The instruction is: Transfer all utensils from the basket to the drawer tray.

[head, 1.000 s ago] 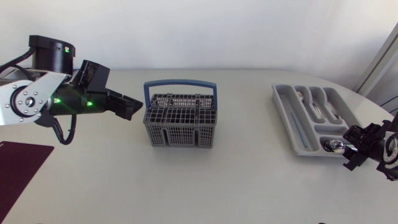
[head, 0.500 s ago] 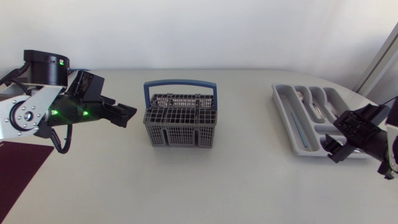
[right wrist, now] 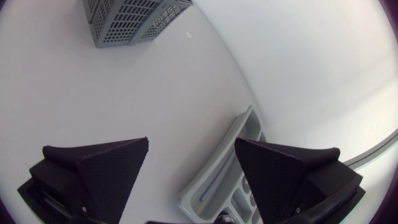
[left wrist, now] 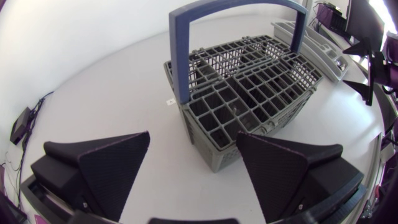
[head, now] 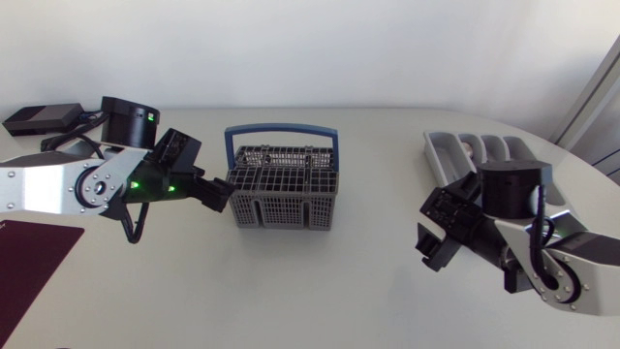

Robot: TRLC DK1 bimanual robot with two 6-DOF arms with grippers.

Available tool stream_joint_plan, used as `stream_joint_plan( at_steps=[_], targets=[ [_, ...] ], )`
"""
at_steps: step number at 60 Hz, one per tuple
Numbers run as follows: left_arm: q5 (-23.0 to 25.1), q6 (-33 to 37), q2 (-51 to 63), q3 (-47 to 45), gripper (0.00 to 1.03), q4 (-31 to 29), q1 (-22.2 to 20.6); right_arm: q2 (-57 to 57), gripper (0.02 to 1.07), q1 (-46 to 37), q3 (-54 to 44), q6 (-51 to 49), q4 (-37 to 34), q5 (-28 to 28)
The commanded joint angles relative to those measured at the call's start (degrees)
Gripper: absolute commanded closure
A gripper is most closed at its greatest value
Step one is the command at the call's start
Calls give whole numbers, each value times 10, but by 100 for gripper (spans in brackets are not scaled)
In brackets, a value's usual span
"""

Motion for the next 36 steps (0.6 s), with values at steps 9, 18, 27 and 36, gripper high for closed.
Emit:
stream_joint_plan(
  at_steps=[9, 18, 27, 36],
  targets=[
    [-8, 10, 9, -3, 6, -2, 1, 18, 7, 34, 16, 30, -3, 21],
    [-8, 10, -38, -19, 6, -14, 10, 6, 7, 46, 15, 36, -12, 25],
    [-8, 10, -94, -38, 6, -25, 18, -1, 7, 75, 18, 46, -21, 25],
    [-8, 12, -127, -55, 6, -25, 35, 16, 7, 129, 46, 66, -25, 26]
  ],
)
